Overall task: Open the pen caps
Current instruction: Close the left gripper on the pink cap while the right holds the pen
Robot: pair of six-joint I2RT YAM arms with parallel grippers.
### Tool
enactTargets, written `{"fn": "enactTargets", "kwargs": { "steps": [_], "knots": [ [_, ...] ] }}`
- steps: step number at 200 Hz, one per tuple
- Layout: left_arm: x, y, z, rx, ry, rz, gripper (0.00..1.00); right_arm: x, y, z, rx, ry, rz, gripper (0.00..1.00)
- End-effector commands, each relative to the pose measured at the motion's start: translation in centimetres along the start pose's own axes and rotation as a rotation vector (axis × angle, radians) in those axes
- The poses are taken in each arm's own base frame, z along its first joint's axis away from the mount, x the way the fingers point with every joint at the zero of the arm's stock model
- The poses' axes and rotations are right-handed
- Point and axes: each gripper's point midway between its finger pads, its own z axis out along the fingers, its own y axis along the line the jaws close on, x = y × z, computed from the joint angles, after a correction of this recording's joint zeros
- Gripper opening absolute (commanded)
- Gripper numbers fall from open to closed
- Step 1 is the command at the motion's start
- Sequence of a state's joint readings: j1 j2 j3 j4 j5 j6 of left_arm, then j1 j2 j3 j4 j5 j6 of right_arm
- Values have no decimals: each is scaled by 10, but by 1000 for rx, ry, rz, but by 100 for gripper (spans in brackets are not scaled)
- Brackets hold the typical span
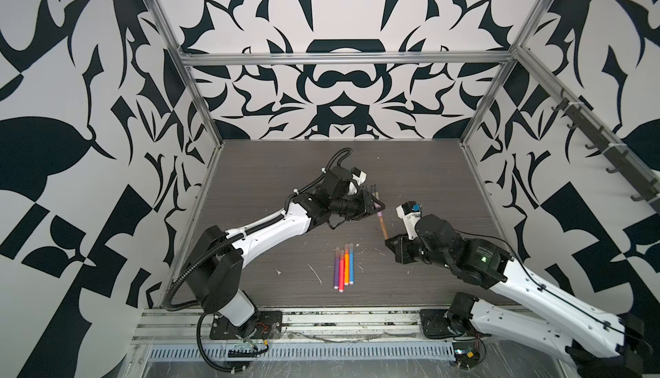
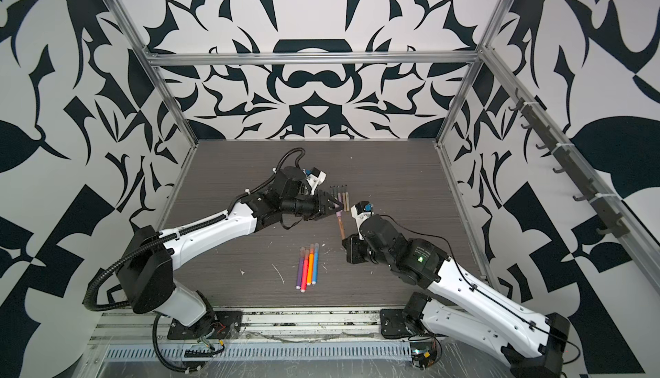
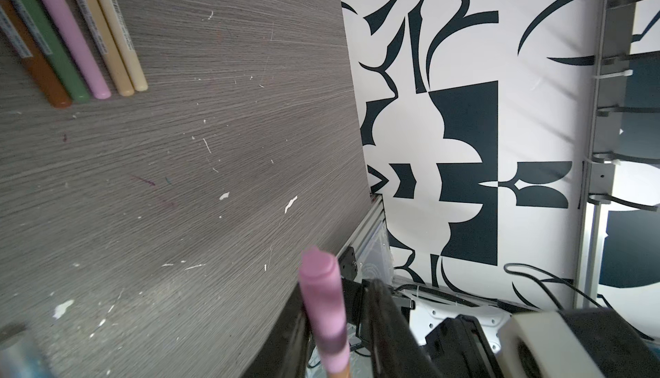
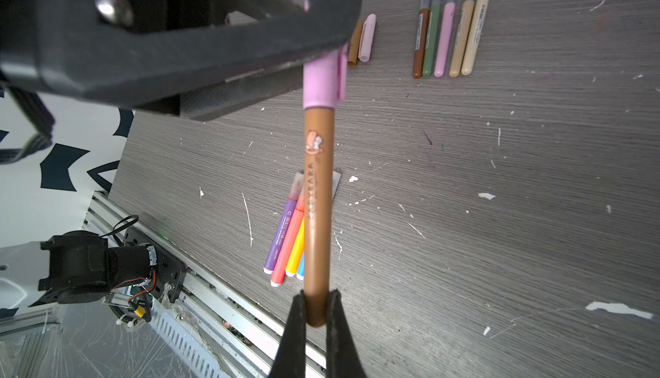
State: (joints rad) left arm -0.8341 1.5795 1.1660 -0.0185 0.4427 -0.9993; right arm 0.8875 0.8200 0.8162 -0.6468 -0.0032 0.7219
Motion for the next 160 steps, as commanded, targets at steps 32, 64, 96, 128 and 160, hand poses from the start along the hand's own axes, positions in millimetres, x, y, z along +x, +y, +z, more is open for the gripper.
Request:
{"fn": "enactTargets", "kwargs": {
  "steps": [32,64,96,128,160],
  "knots": [
    [3,-7,2,36,14,15,10,-14,15,-9,-57,-41,-8,0],
    [3,-13,1,50,18,32,0,-14,19,-11,-89,-44,0,0],
    [7,-20,3,60,29,52,0,-20,21,-15,-111,-49,16,40],
    [9,-22,3,68,36,59,0,-30,16,-9,-111,-6,43,41],
    [11,-24,0,74,37,69,0,-46,12,-5,-117,-12,60,40]
  ]
}}
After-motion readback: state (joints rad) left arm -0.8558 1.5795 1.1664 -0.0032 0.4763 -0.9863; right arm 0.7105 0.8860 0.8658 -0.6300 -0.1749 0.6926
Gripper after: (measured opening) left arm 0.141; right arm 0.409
